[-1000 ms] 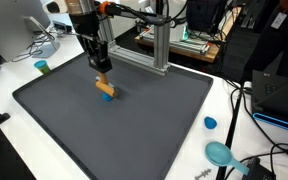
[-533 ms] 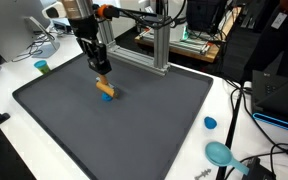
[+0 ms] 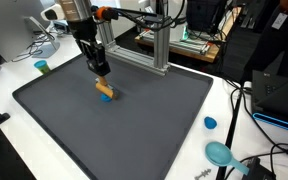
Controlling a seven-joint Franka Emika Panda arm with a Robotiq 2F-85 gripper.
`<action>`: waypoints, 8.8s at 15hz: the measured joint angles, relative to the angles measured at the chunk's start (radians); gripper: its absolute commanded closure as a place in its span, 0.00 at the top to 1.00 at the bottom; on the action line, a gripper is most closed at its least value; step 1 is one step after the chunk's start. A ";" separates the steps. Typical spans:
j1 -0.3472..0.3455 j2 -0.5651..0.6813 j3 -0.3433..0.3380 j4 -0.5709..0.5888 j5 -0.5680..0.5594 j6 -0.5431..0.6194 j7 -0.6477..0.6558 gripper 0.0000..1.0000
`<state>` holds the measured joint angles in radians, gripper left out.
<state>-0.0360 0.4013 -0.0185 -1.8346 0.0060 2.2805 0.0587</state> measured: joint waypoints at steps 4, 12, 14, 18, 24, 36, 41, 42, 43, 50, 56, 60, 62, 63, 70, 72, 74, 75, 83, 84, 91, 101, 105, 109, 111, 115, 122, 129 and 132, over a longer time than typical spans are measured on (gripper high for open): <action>0.003 0.002 0.000 0.003 -0.004 0.005 -0.002 0.22; 0.015 0.009 0.000 0.004 -0.024 0.019 -0.004 0.22; 0.013 0.012 0.000 0.007 -0.021 0.019 -0.004 0.22; 0.002 0.022 0.000 0.017 0.006 0.015 -0.011 0.22; -0.003 0.032 0.000 0.029 0.017 0.020 -0.016 0.22; 0.002 0.042 -0.001 0.028 0.009 0.061 -0.013 0.22; 0.002 0.045 -0.001 0.029 0.009 0.076 -0.007 0.22; 0.002 0.046 -0.001 0.029 0.009 0.079 -0.006 0.22; 0.002 0.047 -0.001 0.029 0.009 0.081 -0.005 0.22; 0.004 0.054 -0.004 0.033 0.006 0.094 0.009 0.22; 0.037 0.066 -0.029 0.048 -0.030 0.094 0.072 0.22; 0.048 0.076 -0.040 0.060 -0.038 0.094 0.110 0.22; 0.049 0.081 -0.043 0.068 -0.038 0.094 0.130 0.22; 0.049 0.085 -0.045 0.073 -0.038 0.094 0.141 0.22; 0.048 0.112 -0.061 0.111 -0.038 0.149 0.178 0.22; 0.043 0.116 -0.057 0.116 -0.027 0.190 0.167 0.22; 0.026 0.095 -0.024 0.111 0.010 0.178 0.086 0.22; 0.018 0.073 -0.003 0.105 0.024 0.140 0.037 0.22; 0.007 -0.006 0.039 0.074 0.019 -0.025 -0.242 0.22; 0.003 -0.006 0.041 0.074 0.021 -0.025 -0.249 0.22; -0.003 0.074 0.028 0.097 0.009 0.053 -0.251 0.22; 0.003 0.102 0.006 0.149 -0.034 -0.080 -0.195 0.22; 0.004 0.105 0.006 0.154 -0.045 -0.094 -0.194 0.22; 0.004 0.110 0.004 0.165 -0.048 -0.113 -0.177 0.22; 0.004 0.116 0.002 0.176 -0.048 -0.131 -0.161 0.22; 0.004 0.125 -0.003 0.200 -0.048 -0.182 -0.143 0.22; 0.001 0.128 -0.003 0.208 -0.050 -0.184 -0.167 0.22; 0.013 0.022 0.080 0.206 -0.049 -0.281 -0.400 0.22; 0.015 -0.005 0.097 0.217 -0.058 -0.408 -0.524 0.22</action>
<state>-0.0214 0.3963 0.0789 -1.6173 -0.0515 1.8722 -0.4648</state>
